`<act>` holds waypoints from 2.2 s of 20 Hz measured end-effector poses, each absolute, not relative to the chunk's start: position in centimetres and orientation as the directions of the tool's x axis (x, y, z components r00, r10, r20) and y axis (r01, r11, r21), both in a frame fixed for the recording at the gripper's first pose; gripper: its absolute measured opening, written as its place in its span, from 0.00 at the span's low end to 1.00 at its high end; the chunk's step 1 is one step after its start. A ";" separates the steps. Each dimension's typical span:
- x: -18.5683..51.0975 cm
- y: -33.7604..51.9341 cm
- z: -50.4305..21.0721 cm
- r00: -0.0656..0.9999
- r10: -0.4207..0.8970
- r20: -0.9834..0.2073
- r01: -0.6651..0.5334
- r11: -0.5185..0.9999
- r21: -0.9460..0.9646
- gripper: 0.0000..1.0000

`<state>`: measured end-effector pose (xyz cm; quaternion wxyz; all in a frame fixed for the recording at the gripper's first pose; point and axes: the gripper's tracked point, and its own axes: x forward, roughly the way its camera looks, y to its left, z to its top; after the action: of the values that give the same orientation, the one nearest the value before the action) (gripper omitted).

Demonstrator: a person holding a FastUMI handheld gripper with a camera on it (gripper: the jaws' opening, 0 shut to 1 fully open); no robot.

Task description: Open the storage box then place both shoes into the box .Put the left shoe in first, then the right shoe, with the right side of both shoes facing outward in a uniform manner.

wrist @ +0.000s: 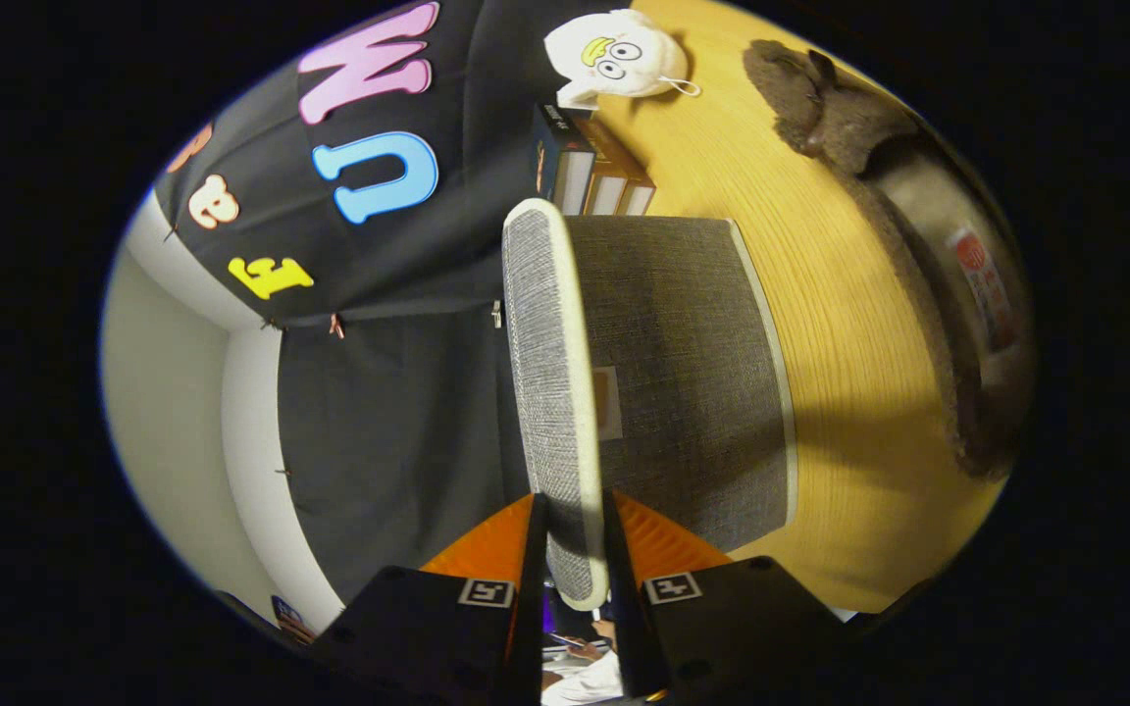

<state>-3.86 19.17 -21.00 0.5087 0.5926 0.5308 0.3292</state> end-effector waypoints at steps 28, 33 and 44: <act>-4.7 25.8 -8.0 0.156 0.986 -0.065 0.104 0.050 0.993 0.05; -5.0 29.3 -5.1 0.124 0.989 -0.078 0.012 0.077 0.997 0.05; -4.8 39.5 -3.0 0.111 0.981 -0.160 -0.118 0.173 0.978 0.05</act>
<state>-4.83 39.49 -2.98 0.5957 0.4479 0.4814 0.4612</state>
